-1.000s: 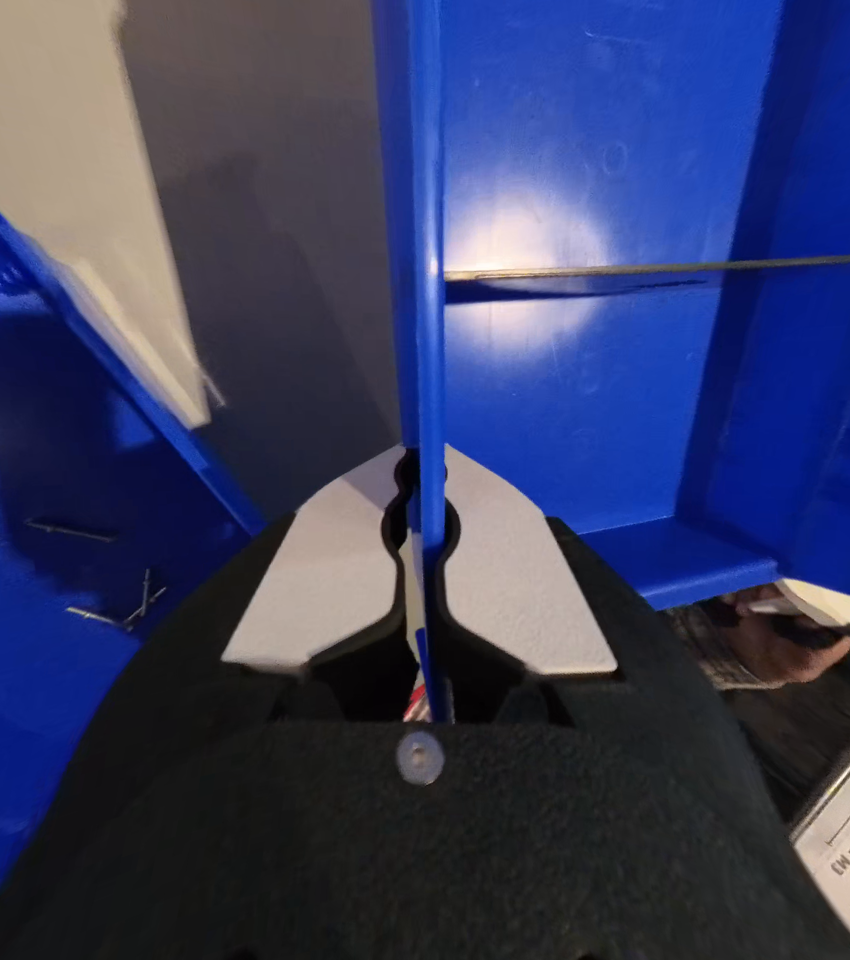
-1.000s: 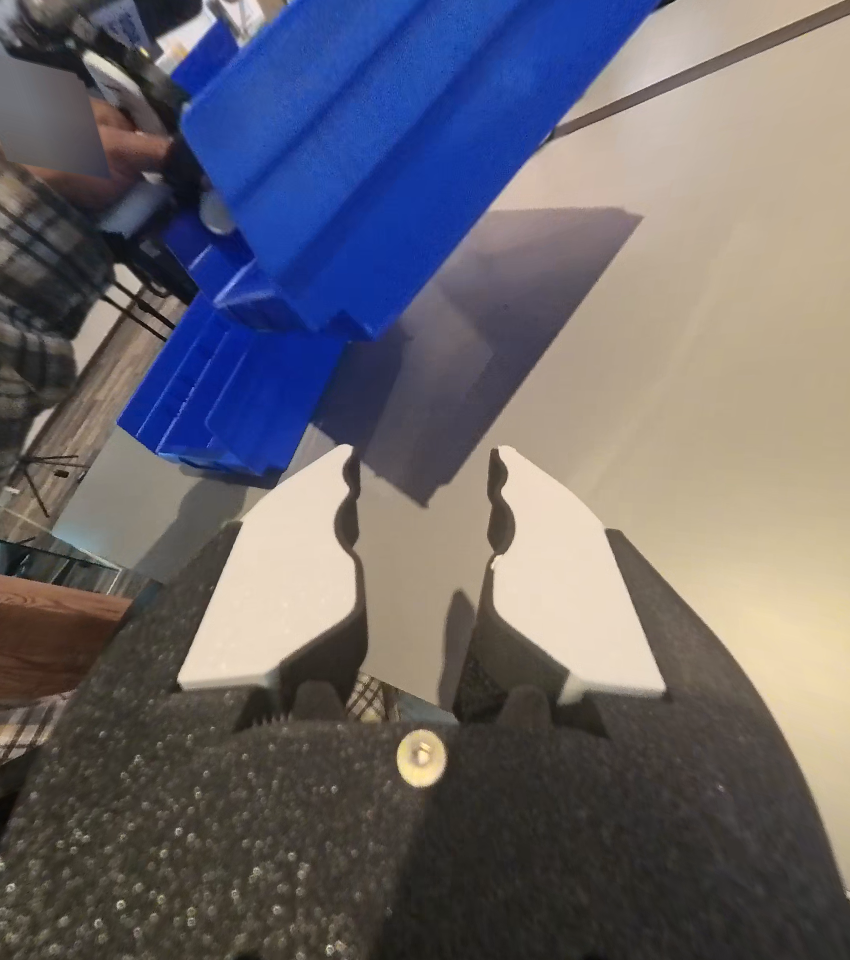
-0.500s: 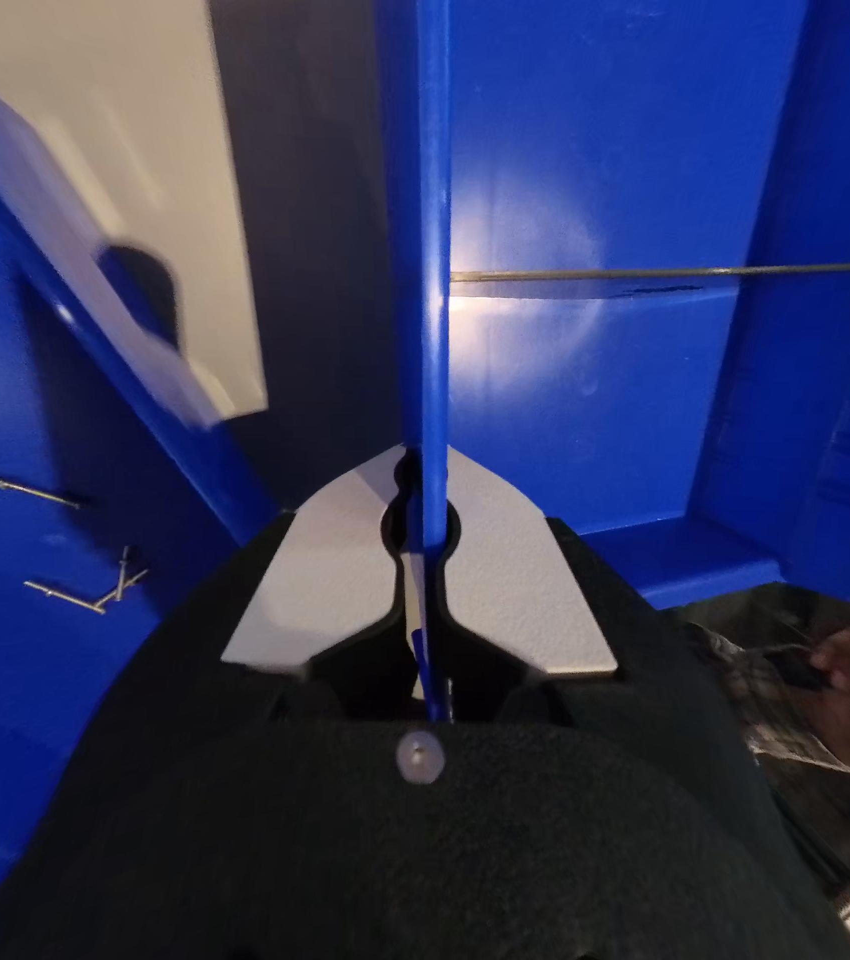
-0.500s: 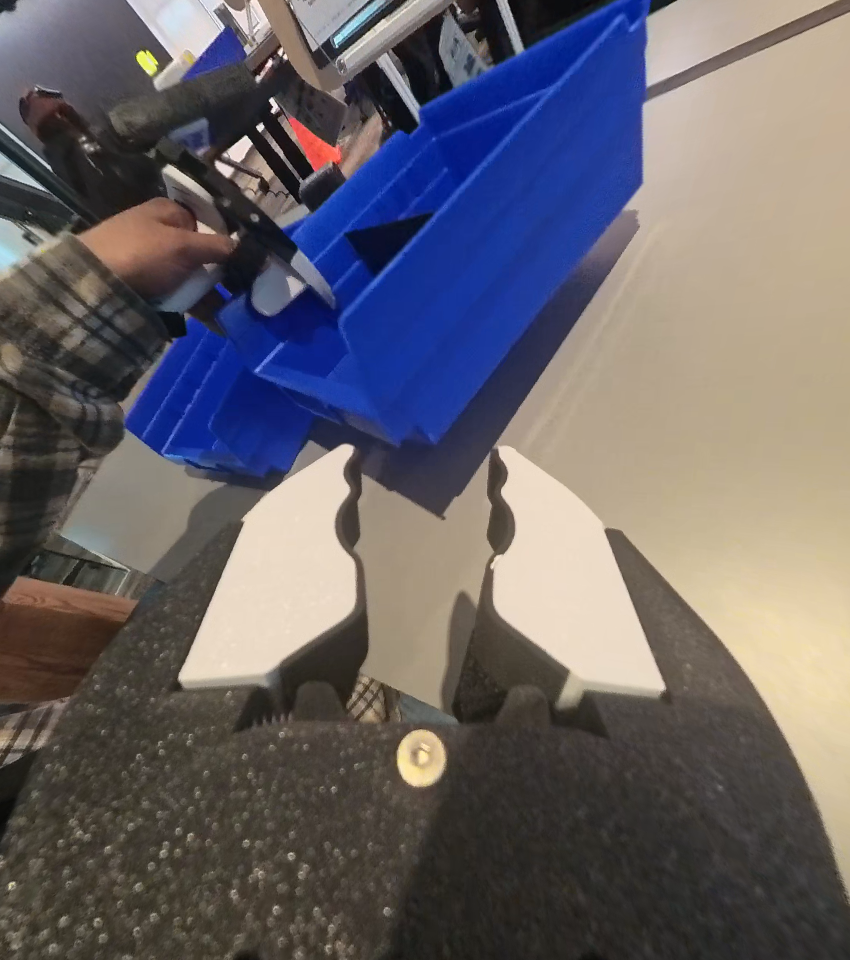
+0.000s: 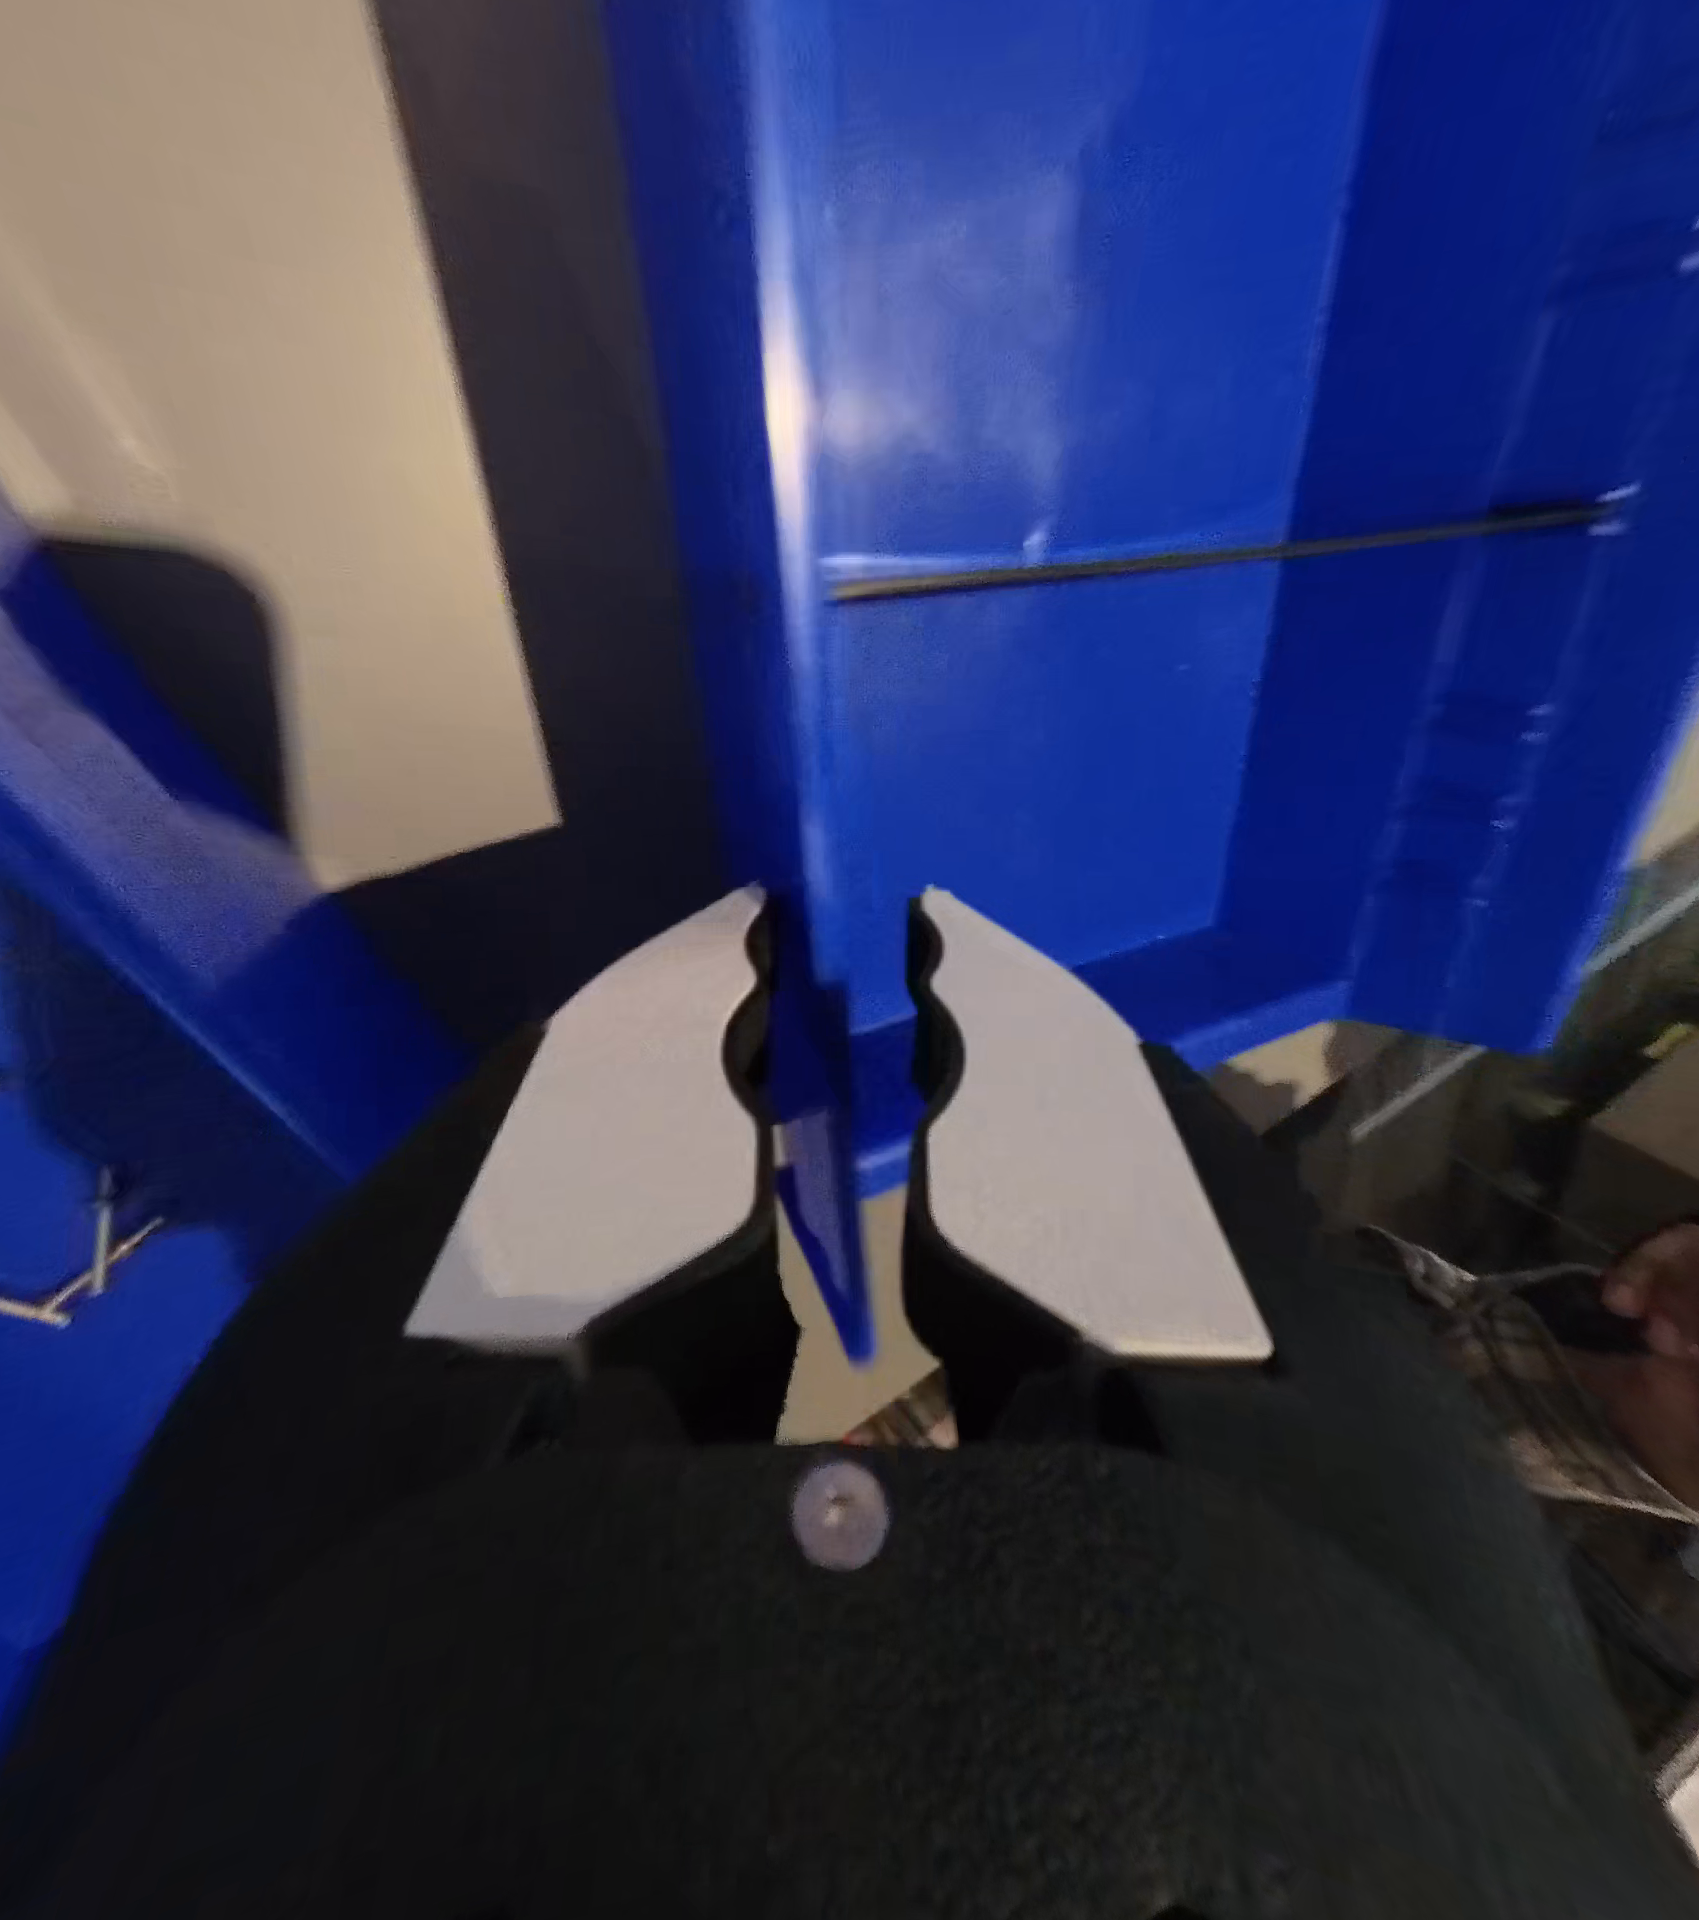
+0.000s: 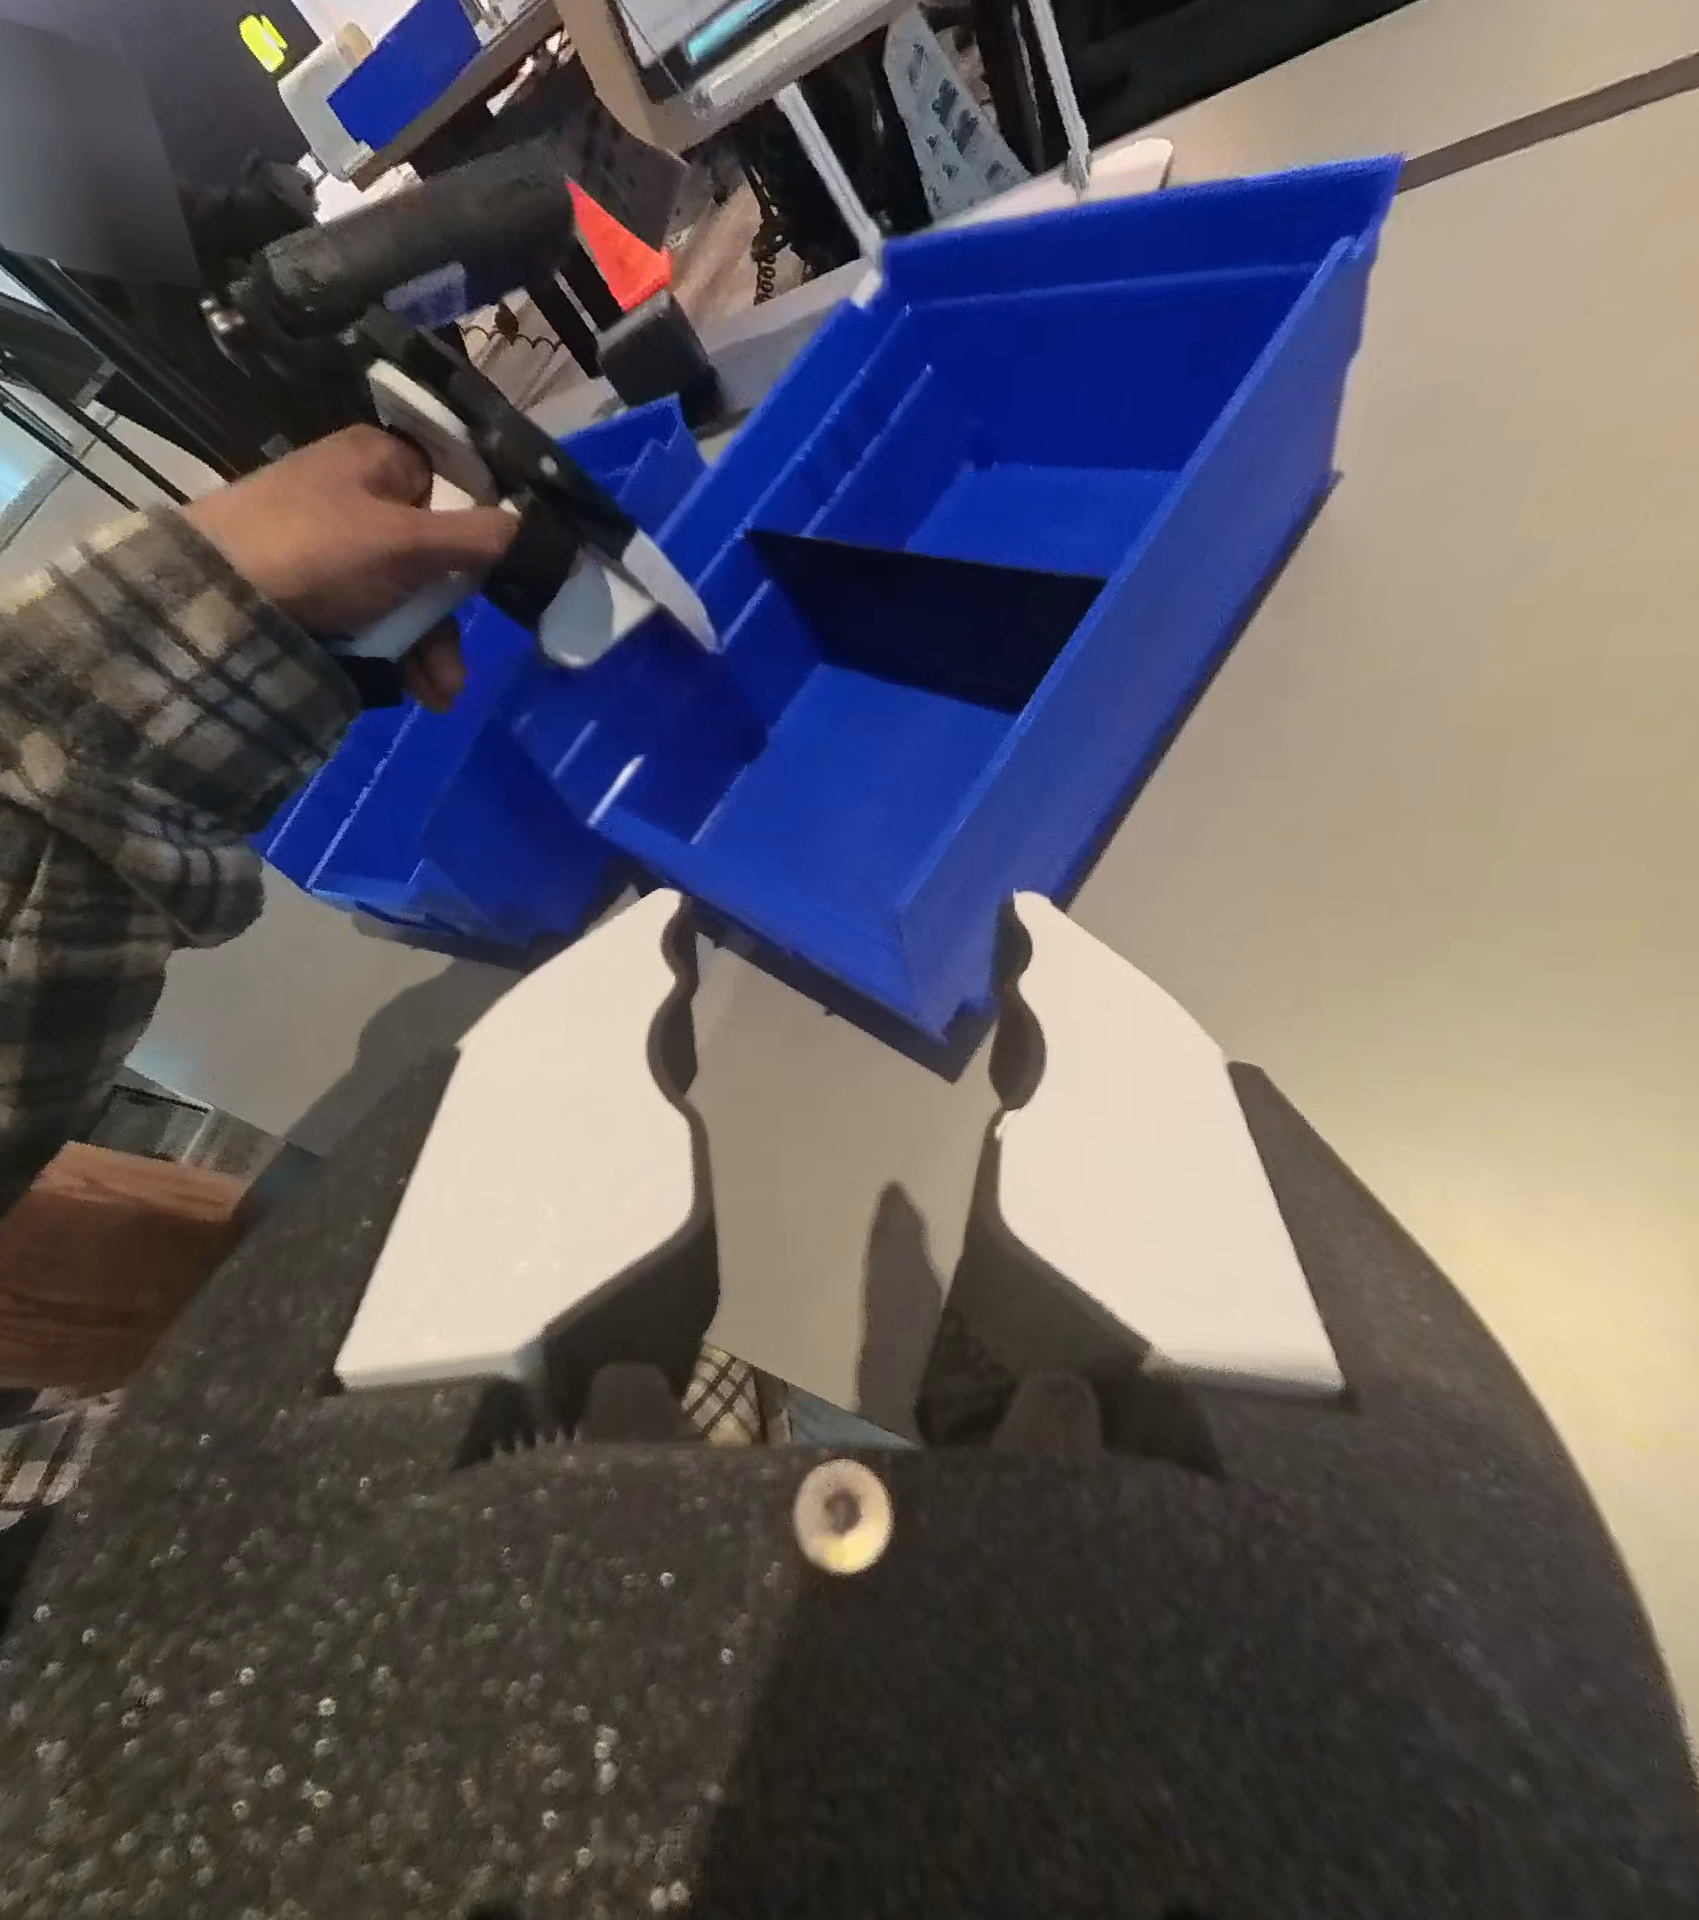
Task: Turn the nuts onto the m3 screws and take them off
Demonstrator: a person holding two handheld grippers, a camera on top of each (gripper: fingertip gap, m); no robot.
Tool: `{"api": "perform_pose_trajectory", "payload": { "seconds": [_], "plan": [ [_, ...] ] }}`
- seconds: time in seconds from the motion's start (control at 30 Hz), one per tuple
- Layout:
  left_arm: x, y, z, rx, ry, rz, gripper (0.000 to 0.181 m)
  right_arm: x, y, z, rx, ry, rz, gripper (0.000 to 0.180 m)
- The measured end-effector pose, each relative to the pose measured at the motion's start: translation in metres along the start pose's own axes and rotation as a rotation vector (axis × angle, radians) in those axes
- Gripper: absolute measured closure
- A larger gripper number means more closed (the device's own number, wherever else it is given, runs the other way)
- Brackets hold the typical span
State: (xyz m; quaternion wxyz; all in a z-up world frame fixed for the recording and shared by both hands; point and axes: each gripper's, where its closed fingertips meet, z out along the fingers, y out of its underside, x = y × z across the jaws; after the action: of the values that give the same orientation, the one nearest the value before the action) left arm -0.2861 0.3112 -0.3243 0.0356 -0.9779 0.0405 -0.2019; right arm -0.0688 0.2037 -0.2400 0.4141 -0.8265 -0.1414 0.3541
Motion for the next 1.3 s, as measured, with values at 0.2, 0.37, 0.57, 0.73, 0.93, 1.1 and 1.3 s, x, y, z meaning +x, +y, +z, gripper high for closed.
{"api": "perform_pose_trajectory", "payload": {
  "seconds": [0.2,0.37,0.57,0.73,0.93,1.1,1.3],
  "plan": [
    [0.029,-0.017,-0.060,0.160,0.291,0.040,0.136,-0.002,-0.017,0.003,-0.011,0.042,-0.048,0.119],
    [0.019,-0.008,-0.155,0.408,0.330,0.211,0.126,0.009,-0.040,0.019,-0.063,0.124,-0.074,0.115],
    [-0.049,0.060,-0.242,0.704,0.253,0.291,0.121,0.037,-0.048,0.056,-0.238,0.234,-0.047,0.118],
    [-0.118,0.136,-0.271,0.889,0.147,0.261,0.121,0.054,-0.029,0.091,-0.448,0.298,0.006,0.120],
    [-0.167,0.203,-0.274,0.987,0.141,0.164,0.124,0.072,0.001,0.111,-0.677,0.428,0.053,0.135],
    [-0.177,0.222,-0.257,0.975,0.151,0.166,0.128,0.076,0.013,0.119,-0.800,0.432,0.070,0.173],
    [-0.178,0.219,-0.239,0.955,0.210,0.183,0.132,0.104,0.003,0.106,-0.865,0.463,0.094,0.174]
  ]
}}
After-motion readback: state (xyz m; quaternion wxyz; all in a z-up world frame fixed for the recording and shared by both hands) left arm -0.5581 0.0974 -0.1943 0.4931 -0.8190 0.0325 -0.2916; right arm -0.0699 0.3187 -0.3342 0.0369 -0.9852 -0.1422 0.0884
